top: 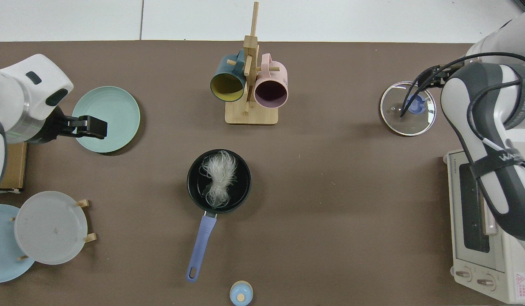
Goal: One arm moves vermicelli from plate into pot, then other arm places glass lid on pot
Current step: 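Withdraw the left gripper while the right gripper reaches the glass lid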
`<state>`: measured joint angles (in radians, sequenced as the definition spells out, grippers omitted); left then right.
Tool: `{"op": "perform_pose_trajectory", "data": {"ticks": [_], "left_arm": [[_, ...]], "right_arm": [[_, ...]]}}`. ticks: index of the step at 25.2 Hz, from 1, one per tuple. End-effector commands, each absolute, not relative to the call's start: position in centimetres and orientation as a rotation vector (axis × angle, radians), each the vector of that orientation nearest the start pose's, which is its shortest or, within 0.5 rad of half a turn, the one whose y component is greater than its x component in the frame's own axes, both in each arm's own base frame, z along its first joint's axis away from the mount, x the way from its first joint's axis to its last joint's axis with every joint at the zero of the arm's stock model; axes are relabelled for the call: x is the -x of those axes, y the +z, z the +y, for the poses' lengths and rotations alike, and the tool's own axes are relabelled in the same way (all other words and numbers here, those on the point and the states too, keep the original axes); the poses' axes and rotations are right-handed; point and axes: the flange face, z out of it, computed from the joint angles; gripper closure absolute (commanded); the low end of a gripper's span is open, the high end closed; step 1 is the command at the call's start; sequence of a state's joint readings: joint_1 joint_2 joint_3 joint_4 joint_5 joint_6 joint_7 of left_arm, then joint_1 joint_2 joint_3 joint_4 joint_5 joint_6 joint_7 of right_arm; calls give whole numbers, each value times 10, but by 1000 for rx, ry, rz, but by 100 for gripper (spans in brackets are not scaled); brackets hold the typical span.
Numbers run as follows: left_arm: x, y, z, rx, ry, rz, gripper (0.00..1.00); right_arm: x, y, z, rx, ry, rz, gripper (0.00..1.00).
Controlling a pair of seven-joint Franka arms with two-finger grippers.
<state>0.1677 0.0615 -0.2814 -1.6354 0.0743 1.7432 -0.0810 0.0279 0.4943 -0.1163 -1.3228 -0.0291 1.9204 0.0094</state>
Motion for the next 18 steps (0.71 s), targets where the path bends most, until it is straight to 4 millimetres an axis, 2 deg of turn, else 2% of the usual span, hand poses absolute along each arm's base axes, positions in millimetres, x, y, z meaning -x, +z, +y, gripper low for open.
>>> {"op": "perform_pose_trajectory", "data": {"ticks": [1,4,9,12,18], "left_arm": [[-572,595,-47,3068,-86,68,0],[-571,594,-45,3069,-76,72,0],[-570,594,-29,3072,-53,44,0],[-570,594,-35,3080,-55,57,0],[-569,594,-45,3080,-53,88,0]], "right_arm": [[-731,423,-57,3227,-174,65,1],[-732,407,-62,3221,-192,78,1],[-728,373,-45,3215,-226,60,1],[-723,358,-48,3217,-184,68,1],[-716,340,-57,3219,-151,70,1]]}}
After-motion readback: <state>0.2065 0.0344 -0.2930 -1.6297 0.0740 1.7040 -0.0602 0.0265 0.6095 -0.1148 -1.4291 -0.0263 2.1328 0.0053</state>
